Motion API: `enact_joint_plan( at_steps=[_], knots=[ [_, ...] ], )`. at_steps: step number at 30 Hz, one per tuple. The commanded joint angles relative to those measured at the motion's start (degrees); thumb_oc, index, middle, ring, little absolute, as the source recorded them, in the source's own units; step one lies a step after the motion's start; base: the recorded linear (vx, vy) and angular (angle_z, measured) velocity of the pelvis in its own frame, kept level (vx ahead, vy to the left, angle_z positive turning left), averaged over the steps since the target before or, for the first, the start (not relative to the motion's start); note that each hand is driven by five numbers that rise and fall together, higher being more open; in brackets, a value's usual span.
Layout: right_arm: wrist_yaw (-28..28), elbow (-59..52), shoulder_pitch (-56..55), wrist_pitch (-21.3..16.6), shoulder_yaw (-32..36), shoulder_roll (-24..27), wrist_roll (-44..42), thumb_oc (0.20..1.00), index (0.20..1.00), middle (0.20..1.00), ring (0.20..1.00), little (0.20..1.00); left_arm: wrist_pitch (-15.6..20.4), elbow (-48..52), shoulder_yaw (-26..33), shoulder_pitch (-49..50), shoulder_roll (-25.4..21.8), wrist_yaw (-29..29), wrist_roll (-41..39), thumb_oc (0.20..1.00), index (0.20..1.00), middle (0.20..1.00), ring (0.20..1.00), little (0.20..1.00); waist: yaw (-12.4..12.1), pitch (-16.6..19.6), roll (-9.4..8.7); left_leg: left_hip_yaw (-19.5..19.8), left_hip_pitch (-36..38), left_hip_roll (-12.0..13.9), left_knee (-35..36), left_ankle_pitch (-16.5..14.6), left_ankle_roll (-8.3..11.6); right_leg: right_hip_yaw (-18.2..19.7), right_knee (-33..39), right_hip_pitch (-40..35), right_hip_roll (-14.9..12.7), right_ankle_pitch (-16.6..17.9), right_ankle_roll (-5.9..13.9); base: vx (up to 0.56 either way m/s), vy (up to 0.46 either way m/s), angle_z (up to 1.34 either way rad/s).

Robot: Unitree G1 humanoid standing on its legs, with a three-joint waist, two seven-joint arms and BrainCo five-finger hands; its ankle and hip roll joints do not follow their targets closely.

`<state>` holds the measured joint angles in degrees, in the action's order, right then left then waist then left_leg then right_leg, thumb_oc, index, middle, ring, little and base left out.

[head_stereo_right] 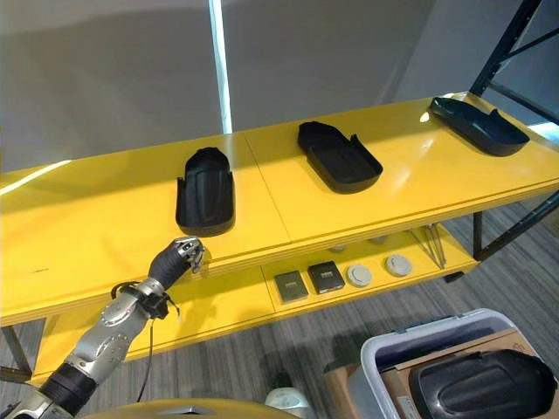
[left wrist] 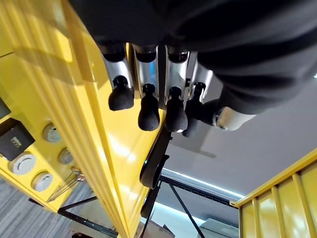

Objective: Move parts from the plastic box to the shelf.

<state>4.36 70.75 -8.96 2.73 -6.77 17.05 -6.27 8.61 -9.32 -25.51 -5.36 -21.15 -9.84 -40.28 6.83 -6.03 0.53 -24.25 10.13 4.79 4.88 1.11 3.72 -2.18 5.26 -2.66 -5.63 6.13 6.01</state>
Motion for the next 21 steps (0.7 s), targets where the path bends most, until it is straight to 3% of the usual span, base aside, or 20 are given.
enact_joint_plan(
  at_steps=[1,21],
  knots=[
    [1.5,2.2,0.8,0.0,-2.6,0.3,1.1,1.0,1.0,1.0,1.0,1.0,5.0,-1.2,0.2,-5.7,1.8,2.7,2.1,0.2,0.2,0.2,0.2,0.2,0.7,-1.3,0.84,5.5,-1.7,5.0,-0.9,-1.1,0.25,0.0,-0.3,-0.8,-1.0,-2.3,1.99,0.02,-0.025,-0.04],
    [0.4,2.4,0.6,-0.4,-3.3,0.9,2.9,1.0,1.0,1.0,1.0,1.0,8.1,-19.0,0.9,-13.0,6.9,12.3,9.0,0.2,0.2,0.2,0.2,0.2,3.8,-1.6,0.61,3.5,-0.9,5.6,-1.2,-1.4,0.34,2.0,-0.3,-0.8,-0.5,-2.6,1.98,0.01,-0.007,-0.05]
  ],
)
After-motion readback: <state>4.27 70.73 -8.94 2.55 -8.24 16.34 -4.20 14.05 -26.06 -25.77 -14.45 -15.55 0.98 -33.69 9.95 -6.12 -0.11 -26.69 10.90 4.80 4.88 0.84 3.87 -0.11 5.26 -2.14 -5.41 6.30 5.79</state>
